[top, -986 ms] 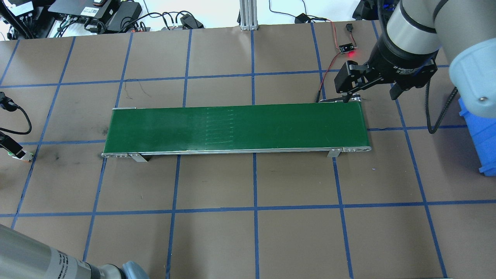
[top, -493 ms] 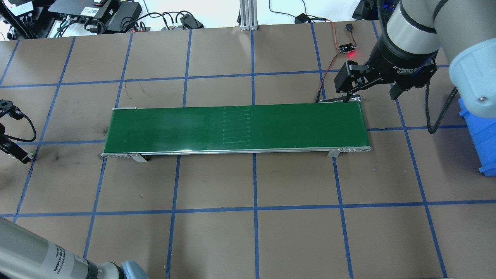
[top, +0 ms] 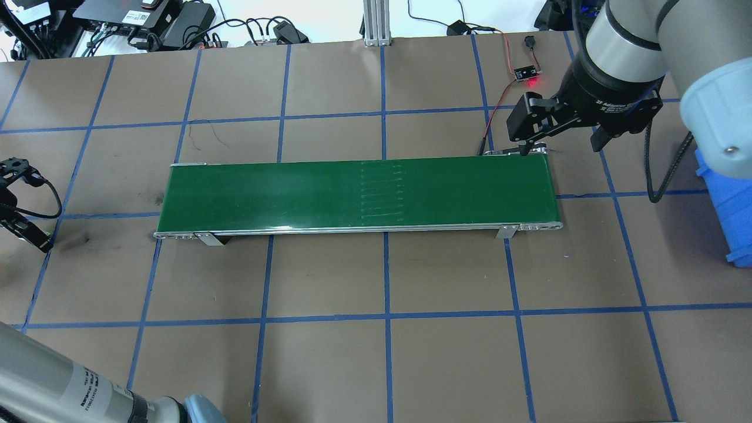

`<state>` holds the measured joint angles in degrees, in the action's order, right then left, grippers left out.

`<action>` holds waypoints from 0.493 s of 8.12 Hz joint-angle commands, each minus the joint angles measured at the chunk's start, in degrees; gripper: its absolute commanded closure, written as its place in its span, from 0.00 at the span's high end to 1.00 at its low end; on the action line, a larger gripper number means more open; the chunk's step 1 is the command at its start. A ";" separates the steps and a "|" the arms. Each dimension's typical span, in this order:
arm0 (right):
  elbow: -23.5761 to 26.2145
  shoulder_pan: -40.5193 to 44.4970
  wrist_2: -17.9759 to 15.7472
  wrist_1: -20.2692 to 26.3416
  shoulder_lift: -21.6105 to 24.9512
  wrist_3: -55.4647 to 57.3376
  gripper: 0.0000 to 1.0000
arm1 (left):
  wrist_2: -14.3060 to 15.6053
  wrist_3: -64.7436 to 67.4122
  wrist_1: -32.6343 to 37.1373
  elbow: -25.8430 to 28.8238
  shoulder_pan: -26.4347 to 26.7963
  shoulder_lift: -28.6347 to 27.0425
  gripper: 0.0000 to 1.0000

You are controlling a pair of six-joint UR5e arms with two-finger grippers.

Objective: Move button from left to right

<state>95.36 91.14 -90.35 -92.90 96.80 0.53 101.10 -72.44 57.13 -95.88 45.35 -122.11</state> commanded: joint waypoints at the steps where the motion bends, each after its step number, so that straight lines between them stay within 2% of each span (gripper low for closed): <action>1: 0.00 0.00 0.00 0.00 0.05 0.00 1.00 | 0.41 -0.42 0.52 -0.01 0.00 0.03 0.00; 3: 0.00 0.00 -0.09 0.00 -0.03 0.00 1.00 | -0.02 -0.25 1.83 0.08 0.00 1.95 0.00; 4: 0.00 0.00 -0.09 0.00 -0.03 0.00 1.00 | -0.90 0.80 5.76 0.17 0.69 4.92 0.00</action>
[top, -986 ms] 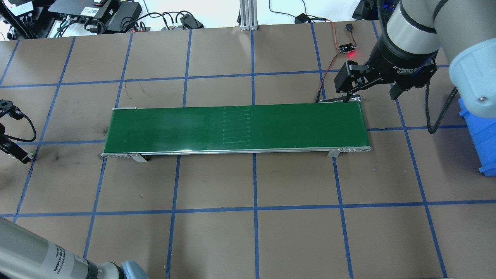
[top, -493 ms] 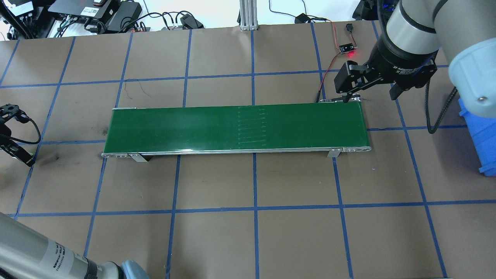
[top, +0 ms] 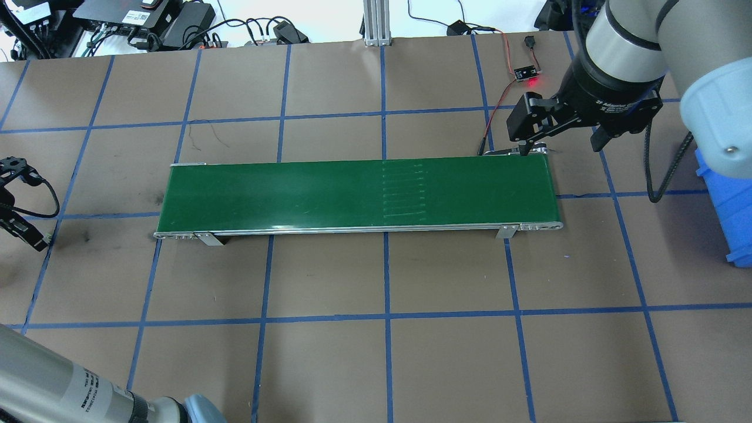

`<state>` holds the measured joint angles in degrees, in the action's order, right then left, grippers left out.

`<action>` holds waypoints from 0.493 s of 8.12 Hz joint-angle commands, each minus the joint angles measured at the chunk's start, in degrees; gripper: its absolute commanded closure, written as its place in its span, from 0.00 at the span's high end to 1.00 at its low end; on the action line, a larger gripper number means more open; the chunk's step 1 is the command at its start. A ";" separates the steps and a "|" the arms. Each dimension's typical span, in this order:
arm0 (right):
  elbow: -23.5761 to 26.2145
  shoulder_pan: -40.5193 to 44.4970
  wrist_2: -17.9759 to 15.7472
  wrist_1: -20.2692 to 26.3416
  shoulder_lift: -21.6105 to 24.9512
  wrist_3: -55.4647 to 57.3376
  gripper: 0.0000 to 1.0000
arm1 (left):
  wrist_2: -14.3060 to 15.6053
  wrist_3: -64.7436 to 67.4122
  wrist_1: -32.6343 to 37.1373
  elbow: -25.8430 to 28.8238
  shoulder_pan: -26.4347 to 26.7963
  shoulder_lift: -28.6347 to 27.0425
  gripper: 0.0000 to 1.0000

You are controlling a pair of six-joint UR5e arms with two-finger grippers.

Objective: Move button from left to right

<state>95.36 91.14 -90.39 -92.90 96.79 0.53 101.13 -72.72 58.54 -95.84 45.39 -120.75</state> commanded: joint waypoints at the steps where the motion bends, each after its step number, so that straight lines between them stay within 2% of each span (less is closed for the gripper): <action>1: 0.00 0.00 0.04 0.00 -0.02 0.00 1.00 | -5.38 4.57 10.31 0.12 1.71 8.37 0.00; 2: 0.00 0.00 0.04 0.00 -0.02 0.00 1.00 | -7.16 10.61 16.46 0.04 4.94 14.51 0.00; 3: 0.00 0.00 0.04 0.00 -0.02 0.00 1.00 | -7.18 17.02 19.74 0.04 10.72 19.27 0.00; 4: 0.00 0.00 0.04 0.00 -0.02 0.00 1.00 | -7.27 25.18 20.29 -0.22 16.43 21.76 0.00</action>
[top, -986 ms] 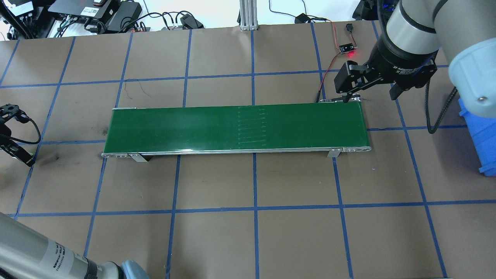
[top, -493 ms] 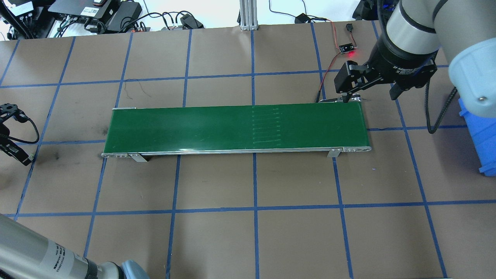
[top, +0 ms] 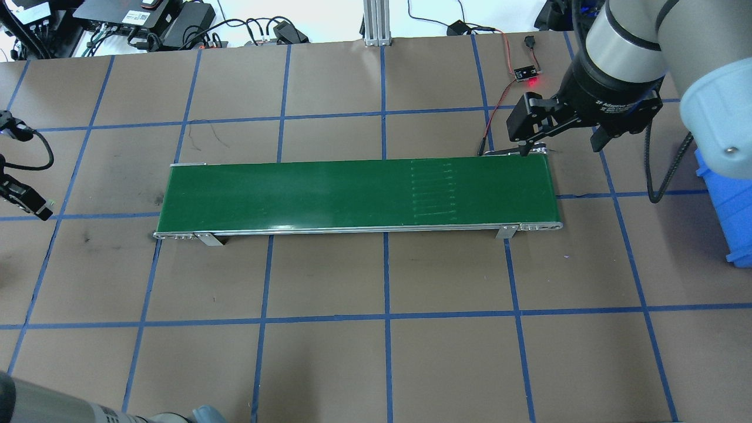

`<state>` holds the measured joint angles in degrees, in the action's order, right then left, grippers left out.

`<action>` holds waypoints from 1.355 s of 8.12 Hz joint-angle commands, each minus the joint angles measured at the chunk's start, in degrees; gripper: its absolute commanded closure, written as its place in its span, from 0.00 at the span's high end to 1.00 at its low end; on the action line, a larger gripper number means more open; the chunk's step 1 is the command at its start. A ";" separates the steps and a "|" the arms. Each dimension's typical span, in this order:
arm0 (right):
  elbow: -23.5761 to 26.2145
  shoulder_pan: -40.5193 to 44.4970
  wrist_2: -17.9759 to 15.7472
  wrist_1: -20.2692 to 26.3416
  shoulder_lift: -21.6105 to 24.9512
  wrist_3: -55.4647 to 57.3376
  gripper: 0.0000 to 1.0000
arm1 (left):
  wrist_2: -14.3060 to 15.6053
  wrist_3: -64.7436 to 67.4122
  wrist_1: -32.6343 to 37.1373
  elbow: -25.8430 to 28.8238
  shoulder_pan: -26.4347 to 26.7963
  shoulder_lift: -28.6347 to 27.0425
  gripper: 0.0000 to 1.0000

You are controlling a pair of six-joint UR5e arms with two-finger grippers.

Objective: Move button from left to right

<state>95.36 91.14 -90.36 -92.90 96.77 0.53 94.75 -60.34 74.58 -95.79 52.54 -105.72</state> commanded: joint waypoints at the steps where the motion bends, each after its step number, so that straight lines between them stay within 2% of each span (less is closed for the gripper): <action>1: 0.00 0.00 -0.08 0.00 0.00 0.00 1.00 | -0.97 21.23 4.17 -0.27 14.03 7.45 0.00; 2: 0.00 0.00 0.01 0.00 0.09 0.00 1.00 | -1.15 28.80 3.91 -0.27 17.39 6.24 0.00; 4: 0.00 0.00 0.01 0.00 0.00 0.00 1.00 | -1.06 32.39 3.64 -0.27 20.83 2.73 0.00; 8: 0.00 0.00 -0.08 0.00 0.00 0.00 1.00 | -0.98 32.21 3.12 -0.01 21.02 -3.35 0.00; 11: 0.00 0.00 -0.08 0.00 0.09 0.00 1.00 | -1.06 33.09 -1.01 -0.01 21.02 -6.69 0.00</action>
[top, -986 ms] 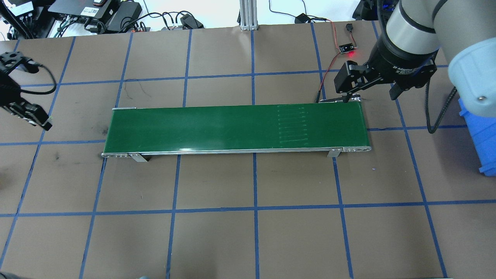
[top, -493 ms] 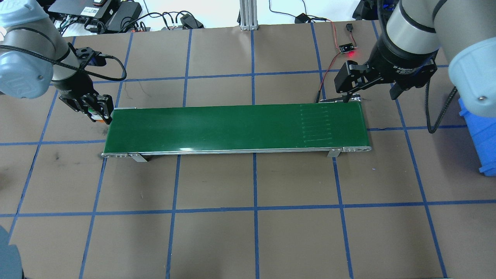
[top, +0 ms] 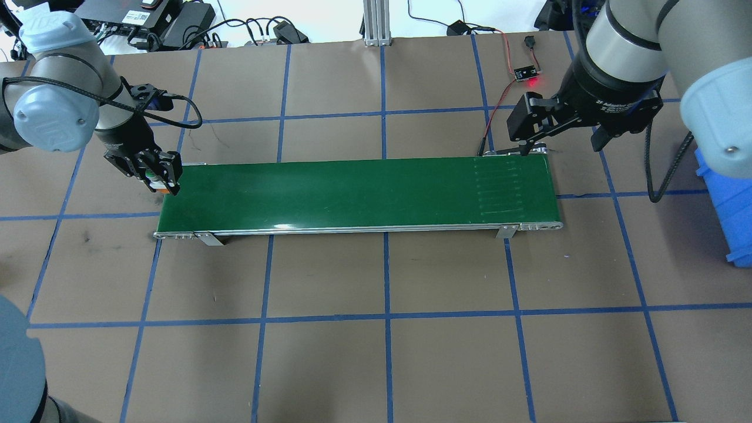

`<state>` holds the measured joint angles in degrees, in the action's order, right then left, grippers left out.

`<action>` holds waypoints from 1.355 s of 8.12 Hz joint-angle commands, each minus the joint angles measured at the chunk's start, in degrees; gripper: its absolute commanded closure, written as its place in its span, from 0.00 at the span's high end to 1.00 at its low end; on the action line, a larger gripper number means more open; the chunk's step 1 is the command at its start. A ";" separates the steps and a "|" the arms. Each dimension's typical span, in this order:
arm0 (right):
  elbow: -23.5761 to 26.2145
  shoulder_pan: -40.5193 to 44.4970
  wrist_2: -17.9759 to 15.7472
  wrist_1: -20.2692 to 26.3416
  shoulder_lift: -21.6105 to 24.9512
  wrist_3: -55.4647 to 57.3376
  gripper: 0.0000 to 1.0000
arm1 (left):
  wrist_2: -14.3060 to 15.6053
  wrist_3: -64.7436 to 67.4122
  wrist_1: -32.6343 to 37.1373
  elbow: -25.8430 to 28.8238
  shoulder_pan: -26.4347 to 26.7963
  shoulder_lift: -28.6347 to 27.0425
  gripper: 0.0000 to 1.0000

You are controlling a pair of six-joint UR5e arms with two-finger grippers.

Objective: Move button from left to right

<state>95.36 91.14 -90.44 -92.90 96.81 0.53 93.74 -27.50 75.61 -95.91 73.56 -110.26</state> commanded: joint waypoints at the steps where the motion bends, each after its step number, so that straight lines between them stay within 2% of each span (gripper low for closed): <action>1: 0.00 0.00 0.00 0.00 -0.04 0.00 1.00 | -0.39 0.26 -2.04 0.11 0.01 -2.33 0.00; 2: 0.00 0.00 0.00 0.00 0.04 0.00 1.00 | -1.18 0.52 -1.95 0.02 0.01 -2.42 0.00; 3: 0.00 0.00 0.00 0.00 -0.04 0.00 1.00 | -1.19 2.00 -1.43 -0.07 0.10 -2.42 0.56; 4: 0.00 0.00 0.00 0.00 -0.04 0.00 1.00 | -0.75 2.54 -0.38 0.02 1.14 -1.72 1.00; 6: 0.00 0.00 0.00 0.00 -0.04 0.00 1.00 | -0.66 5.51 5.41 0.20 5.79 2.48 1.00; 8: 0.00 0.00 0.00 0.00 -0.04 0.00 1.00 | -1.97 14.81 14.18 0.20 10.62 12.47 1.00; 9: -0.08 0.00 0.00 0.00 -0.04 0.00 1.00 | -1.89 17.28 15.52 0.20 12.38 16.61 1.00; 11: -0.08 0.00 0.00 0.00 -0.04 0.00 1.00 | -2.42 16.69 15.45 0.28 13.63 20.77 1.00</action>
<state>95.34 91.14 -90.44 -92.90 96.77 0.53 91.70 -11.61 90.25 -95.67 85.69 -94.00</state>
